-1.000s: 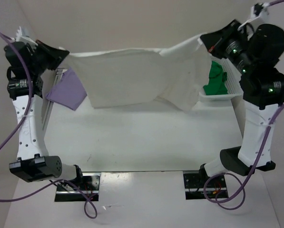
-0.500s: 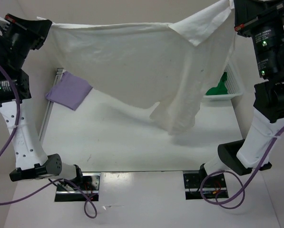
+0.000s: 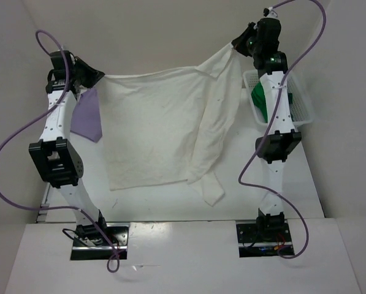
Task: Fold and stack the t-shirts
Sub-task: Flatten out the tshirt
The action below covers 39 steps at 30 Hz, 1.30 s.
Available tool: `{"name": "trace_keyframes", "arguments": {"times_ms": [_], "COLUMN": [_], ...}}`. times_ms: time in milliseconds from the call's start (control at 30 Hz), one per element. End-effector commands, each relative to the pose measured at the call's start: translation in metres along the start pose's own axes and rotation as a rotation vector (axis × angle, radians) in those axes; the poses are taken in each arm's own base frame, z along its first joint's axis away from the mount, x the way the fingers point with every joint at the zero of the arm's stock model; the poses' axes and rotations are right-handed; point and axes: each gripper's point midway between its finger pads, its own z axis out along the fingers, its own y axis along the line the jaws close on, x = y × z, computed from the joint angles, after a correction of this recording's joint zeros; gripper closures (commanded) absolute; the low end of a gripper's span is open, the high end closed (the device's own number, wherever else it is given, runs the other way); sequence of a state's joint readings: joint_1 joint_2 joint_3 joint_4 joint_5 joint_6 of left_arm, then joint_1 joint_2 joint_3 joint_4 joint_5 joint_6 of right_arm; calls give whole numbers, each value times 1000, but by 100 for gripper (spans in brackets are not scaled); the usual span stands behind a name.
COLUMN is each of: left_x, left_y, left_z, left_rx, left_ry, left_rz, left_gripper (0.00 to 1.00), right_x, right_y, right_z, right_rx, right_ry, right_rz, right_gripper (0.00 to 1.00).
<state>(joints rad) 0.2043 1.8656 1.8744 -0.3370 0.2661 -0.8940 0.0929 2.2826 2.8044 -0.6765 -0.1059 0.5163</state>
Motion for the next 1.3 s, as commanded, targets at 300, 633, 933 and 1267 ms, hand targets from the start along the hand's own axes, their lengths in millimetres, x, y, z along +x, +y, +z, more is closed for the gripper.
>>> {"name": "trace_keyframes", "arguments": {"times_ms": [300, 633, 933, 1267], "left_x": [-132, -85, 64, 178], "left_y": [-158, -95, 90, 186], "left_z": [-111, -98, -64, -118], "left_rx": [374, 285, -85, -341], "left_ry": [-407, -333, -49, 189], "left_rz": [117, 122, 21, -38], "left_gripper": [100, 100, 100, 98], "right_x": [-218, -40, 168, 301], "right_y": [143, 15, -111, -116], "right_z": [-216, -103, -165, -298], "right_rx": [-414, -44, 235, 319], "right_ry": [-658, -26, 410, 862], "right_rz": [-79, -99, -27, 281], "right_gripper": [100, 100, 100, 100]}}
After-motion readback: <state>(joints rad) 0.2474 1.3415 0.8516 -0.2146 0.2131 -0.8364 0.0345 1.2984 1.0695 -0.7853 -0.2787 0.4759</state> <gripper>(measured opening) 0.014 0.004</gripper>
